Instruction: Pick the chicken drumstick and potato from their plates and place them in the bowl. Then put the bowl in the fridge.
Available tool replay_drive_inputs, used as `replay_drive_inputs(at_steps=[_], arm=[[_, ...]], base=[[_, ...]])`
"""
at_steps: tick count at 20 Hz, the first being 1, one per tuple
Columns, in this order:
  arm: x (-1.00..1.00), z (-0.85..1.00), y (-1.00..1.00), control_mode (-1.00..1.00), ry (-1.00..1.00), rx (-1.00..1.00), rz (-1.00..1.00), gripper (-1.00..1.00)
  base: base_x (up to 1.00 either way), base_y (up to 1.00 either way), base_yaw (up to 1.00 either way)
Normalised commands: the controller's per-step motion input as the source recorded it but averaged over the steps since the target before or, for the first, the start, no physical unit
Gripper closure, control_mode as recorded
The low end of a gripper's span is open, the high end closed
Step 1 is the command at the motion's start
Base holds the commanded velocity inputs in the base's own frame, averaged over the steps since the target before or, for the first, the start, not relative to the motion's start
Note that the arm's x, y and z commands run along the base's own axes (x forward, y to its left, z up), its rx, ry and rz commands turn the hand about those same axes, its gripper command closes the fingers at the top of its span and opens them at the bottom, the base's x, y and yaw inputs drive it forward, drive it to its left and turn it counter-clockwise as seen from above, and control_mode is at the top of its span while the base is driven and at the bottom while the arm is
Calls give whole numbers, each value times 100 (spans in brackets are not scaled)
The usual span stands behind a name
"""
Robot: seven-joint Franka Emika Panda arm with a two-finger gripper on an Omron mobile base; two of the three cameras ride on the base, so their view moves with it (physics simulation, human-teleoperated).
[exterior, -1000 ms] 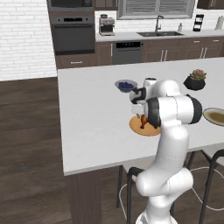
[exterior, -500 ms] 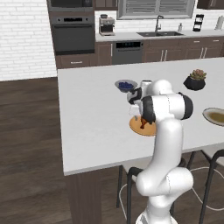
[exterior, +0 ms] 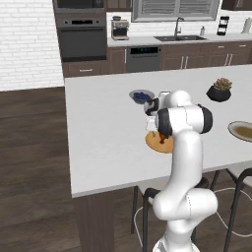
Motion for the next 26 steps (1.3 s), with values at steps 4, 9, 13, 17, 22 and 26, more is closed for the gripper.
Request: replay_drive_inputs(at_steps=[4,9,13,17,22,26], arm=[[0,-25,0,-100,2,1,0,100],[0,-17,0,-100,0,0,0,100],[-15,-3,0,-100,-1,0,-1,100],[-77,19,19,-100,-19,-7,0,100],[-100,81,47,-100,-40,-18,3,100],[-100,100,73,-100,-25,-15,5,100]], base=[[0,0,0],[0,0,0],[0,0,0],[0,0,0],[0,0,0],[0,0,0]])
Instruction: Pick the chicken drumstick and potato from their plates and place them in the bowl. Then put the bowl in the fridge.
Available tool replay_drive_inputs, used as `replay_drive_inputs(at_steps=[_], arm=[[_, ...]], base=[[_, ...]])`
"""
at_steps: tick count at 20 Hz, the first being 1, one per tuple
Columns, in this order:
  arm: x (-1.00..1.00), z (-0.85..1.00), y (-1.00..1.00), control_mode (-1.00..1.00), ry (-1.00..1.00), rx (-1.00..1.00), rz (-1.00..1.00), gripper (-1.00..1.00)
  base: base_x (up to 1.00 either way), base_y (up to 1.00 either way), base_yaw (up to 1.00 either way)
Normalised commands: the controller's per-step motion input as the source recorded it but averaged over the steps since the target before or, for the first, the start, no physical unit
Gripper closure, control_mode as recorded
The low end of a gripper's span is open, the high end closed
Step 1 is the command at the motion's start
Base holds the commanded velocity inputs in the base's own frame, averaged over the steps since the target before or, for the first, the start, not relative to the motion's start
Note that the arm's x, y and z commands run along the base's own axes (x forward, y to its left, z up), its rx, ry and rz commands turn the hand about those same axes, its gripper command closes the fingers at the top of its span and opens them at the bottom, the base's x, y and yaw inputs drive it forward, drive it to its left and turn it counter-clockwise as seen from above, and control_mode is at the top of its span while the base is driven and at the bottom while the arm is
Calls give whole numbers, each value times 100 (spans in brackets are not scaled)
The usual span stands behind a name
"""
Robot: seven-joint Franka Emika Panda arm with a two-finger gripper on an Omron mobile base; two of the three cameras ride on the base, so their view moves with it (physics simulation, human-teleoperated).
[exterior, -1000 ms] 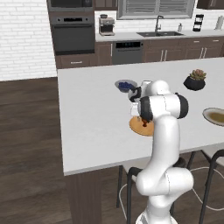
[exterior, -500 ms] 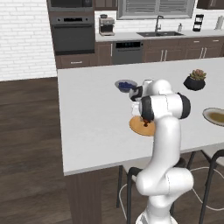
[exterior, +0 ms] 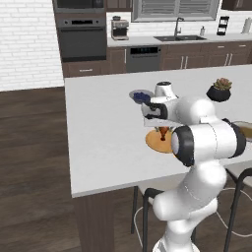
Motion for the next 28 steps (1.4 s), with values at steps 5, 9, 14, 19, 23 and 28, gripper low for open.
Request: replay_drive_inputs(at_steps=[5,9,14,19,23,28], arm=[[-100,100,46,-100,-15,-1,2,100],[-100,100,14,-100,-4,0,2,100],[-100,93,0,-100,0,8,4,100],[-100,51,1,-100,4,17,1,100],[-67,16,5,-100,32,7,0,100],[-53,-10,1,-100,25,-1,0,100]], base=[[0,0,0],[0,0,0],[0,0,0],[0,0,0],[0,0,0],[0,0,0]])
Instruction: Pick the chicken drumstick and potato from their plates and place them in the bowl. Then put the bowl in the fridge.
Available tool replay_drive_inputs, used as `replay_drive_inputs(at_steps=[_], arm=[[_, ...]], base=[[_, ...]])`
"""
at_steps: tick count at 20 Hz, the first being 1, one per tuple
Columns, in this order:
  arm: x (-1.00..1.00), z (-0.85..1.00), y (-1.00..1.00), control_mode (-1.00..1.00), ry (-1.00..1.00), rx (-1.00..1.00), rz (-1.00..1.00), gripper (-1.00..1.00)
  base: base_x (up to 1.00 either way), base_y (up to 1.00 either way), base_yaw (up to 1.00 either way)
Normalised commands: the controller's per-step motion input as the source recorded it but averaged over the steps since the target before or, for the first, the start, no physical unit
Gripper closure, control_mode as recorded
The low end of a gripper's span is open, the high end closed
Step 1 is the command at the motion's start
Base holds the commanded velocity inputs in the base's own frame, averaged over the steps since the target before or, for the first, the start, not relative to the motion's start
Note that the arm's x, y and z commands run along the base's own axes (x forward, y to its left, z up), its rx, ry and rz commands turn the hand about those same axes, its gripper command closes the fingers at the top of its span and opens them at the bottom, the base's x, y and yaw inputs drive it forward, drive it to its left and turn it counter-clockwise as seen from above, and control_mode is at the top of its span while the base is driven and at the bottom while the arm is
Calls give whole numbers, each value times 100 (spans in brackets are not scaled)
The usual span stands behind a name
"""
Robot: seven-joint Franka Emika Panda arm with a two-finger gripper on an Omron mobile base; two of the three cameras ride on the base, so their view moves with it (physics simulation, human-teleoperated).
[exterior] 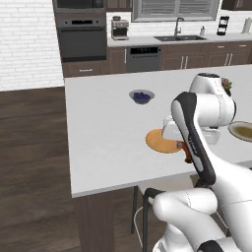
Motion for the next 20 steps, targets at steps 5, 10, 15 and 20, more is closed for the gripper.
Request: replay_drive_inputs(at_steps=[5,10,15,20], arm=[[-64,-4,1,-100,-1,-2,0,100],[0,0,0,-100,0,0,0,100],[-9,0,0,-100,0,0,0,100],[0,0,0,100,0,0,0,100]], base=[[0,0,0],[0,0,0],[0,0,0],[-60,-15,-1]])
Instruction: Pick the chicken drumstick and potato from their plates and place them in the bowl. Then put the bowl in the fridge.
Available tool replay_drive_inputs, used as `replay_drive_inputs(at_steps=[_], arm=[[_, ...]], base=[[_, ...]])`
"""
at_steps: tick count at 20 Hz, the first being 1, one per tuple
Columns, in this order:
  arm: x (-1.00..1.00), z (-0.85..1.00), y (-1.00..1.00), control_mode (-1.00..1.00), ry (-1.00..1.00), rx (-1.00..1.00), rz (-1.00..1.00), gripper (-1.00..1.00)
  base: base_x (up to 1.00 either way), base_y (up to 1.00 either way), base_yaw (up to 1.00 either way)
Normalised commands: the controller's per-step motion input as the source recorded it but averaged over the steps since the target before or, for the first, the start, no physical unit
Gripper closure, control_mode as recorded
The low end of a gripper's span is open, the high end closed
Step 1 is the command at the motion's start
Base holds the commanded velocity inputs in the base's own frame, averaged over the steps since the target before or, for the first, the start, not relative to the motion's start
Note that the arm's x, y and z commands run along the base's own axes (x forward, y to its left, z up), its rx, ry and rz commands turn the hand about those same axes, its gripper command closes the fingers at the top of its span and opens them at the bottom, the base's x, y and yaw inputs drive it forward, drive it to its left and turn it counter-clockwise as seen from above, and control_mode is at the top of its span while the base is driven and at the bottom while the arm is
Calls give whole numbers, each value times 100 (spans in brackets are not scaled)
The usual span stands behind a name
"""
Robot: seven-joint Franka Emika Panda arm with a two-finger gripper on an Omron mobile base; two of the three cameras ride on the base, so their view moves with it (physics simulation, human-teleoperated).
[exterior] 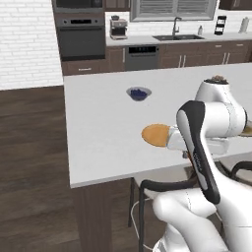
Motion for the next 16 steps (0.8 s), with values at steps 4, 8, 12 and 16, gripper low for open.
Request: replay_drive_inputs(at_steps=[4,8,12,16], arm=[[0,0,0,100,0,0,0,100],[0,0,0,100,0,0,0,100],[0,0,0,100,0,0,0,100],[0,0,0,100,0,0,0,100]], base=[[-49,-77,0],[-11,-100,2],[0,-100,8],[1,-100,10]])
